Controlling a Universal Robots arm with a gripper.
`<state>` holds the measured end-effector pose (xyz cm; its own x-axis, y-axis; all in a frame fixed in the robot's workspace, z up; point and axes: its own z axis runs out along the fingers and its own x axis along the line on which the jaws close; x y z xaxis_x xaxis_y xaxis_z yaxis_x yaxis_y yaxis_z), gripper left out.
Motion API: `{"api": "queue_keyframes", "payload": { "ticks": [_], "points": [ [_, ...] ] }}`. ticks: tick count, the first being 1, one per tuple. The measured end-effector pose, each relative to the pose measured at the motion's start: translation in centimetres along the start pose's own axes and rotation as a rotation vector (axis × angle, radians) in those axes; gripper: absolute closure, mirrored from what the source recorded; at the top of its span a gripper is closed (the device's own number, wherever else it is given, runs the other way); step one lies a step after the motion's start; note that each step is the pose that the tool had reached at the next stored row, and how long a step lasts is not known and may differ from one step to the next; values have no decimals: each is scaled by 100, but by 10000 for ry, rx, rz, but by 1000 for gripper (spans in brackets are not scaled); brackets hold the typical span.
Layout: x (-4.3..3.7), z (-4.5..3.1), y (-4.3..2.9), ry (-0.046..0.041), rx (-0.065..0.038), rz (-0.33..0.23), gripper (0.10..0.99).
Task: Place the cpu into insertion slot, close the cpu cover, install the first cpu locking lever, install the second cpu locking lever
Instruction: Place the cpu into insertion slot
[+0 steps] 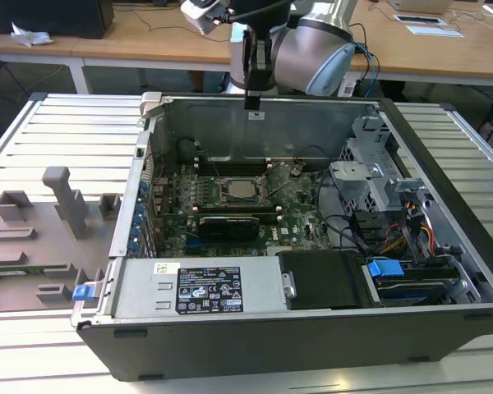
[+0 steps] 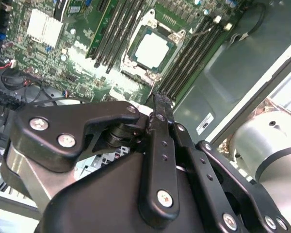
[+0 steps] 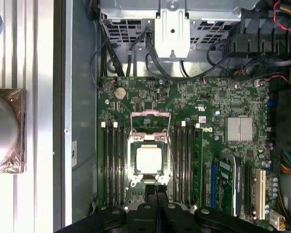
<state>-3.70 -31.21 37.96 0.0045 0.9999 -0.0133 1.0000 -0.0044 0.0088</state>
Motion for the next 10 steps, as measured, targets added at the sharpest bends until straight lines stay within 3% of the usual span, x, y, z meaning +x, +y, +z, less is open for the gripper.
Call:
{"api": "queue_keyframes", "payload": {
  "ticks": [3,10],
  "points": [
    [1,36,121,0,4,-2,980],
    [4,210,204,0,5,-1,980]
  ]
}}
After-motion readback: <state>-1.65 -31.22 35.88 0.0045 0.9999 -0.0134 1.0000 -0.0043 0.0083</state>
